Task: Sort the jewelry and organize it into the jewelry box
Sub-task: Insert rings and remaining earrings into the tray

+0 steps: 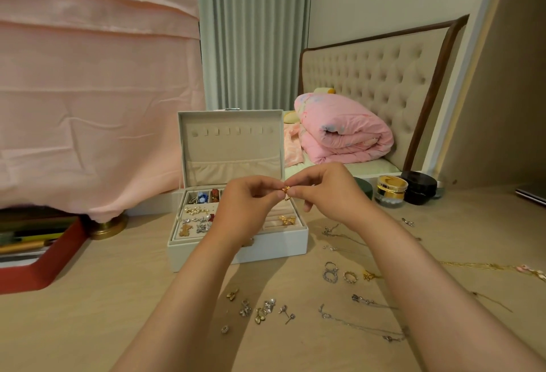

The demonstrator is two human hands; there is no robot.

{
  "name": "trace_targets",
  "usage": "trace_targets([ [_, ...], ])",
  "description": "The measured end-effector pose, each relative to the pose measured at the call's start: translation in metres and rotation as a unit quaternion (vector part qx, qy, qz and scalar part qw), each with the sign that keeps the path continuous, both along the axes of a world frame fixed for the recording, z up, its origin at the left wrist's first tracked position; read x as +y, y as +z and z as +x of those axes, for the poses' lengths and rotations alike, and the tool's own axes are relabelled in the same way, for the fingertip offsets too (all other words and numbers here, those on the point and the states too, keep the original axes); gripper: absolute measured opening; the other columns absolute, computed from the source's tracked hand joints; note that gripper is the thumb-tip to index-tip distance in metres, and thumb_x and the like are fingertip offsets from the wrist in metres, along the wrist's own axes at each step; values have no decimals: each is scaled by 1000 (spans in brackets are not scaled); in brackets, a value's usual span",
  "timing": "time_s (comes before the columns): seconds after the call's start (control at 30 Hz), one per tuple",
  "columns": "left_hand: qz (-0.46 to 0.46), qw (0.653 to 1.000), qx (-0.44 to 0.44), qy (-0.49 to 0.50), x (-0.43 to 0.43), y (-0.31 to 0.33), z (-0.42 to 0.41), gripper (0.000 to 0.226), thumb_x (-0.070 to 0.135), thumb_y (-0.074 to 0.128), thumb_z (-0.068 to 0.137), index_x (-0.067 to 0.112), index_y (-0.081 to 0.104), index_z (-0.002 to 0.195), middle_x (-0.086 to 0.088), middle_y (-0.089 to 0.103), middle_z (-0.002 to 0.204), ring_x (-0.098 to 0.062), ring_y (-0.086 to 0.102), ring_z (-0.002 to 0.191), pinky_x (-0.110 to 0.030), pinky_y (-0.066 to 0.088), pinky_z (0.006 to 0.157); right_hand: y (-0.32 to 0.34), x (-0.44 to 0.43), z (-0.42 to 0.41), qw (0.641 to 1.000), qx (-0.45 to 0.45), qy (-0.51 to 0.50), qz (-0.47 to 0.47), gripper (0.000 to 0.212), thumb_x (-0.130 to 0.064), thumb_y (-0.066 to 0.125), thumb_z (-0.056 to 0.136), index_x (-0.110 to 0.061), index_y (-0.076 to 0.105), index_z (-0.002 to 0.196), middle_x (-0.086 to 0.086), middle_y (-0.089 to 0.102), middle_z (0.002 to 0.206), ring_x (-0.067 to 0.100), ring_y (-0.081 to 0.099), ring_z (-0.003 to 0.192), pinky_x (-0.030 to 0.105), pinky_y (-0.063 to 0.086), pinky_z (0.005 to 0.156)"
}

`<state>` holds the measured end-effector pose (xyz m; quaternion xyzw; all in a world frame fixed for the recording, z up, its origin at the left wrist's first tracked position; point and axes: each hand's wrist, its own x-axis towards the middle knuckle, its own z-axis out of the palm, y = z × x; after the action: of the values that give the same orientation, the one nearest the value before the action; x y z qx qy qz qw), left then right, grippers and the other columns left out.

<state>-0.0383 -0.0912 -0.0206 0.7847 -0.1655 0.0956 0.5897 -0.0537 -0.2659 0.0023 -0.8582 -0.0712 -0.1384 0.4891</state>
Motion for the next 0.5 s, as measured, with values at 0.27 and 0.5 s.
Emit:
trace_targets([
  [0.27, 250, 956, -116, 99, 2, -9, 15, 19, 25, 65, 93, 38, 72, 106, 18, 69, 105, -11, 59, 102, -40, 50, 92, -20, 12, 14, 983, -26, -91, -157, 8, -29, 79, 85, -37, 79, 88, -19, 74, 86, 0, 64, 80, 33, 56, 78],
  [0.5, 335, 932, -118, 72, 9, -10, 13, 24, 24, 59, 96, 33, 73, 112, 9, 68, 114, -17, 55, 111, -42, 51, 91, -26, 18, 13, 963, 3, -73, -260, 8, -31, 77, 87, -36, 80, 92, -18, 73, 89, 2, 61, 83, 31, 53, 79],
])
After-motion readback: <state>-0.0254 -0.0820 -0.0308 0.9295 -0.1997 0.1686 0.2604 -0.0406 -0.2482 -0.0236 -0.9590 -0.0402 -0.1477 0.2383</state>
